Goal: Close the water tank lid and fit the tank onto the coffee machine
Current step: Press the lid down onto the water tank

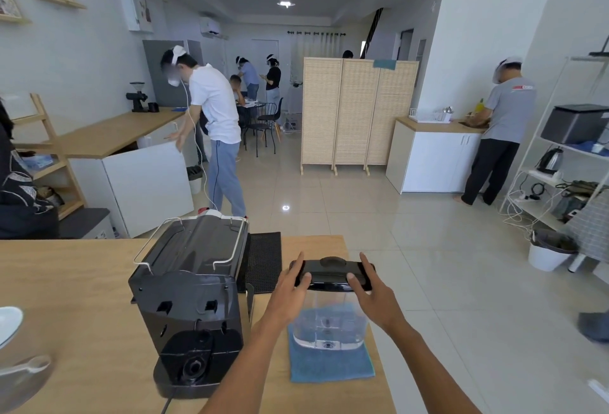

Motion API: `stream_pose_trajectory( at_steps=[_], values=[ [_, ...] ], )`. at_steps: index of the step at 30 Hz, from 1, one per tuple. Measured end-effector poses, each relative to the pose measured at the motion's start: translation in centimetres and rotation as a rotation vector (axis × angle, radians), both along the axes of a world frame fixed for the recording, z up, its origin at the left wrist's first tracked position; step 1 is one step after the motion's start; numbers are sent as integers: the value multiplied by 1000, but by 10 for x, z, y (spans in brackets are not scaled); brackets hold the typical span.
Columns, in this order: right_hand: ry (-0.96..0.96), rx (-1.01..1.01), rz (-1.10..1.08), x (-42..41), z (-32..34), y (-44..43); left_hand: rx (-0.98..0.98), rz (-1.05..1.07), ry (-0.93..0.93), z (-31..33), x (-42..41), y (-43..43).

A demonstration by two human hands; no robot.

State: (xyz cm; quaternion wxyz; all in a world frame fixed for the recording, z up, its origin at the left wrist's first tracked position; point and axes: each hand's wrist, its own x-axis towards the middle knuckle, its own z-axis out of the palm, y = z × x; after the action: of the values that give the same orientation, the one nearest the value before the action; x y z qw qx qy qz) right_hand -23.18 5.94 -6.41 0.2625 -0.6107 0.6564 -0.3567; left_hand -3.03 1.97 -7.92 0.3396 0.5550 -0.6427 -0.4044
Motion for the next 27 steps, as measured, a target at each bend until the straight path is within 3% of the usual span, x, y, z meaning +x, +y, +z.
stream_pose_trajectory(
  at_steps=[8,14,27],
  values=[
    [62,-65,28,-8,-15,-8,17,-120,-165,5,8,6],
    [83,-109,181,-22,-24,-7,-119,-196,-248,6,17,14],
    [139,-167,179,-26,-23,6,-226,-233,-262,1,22,19]
  ],
)
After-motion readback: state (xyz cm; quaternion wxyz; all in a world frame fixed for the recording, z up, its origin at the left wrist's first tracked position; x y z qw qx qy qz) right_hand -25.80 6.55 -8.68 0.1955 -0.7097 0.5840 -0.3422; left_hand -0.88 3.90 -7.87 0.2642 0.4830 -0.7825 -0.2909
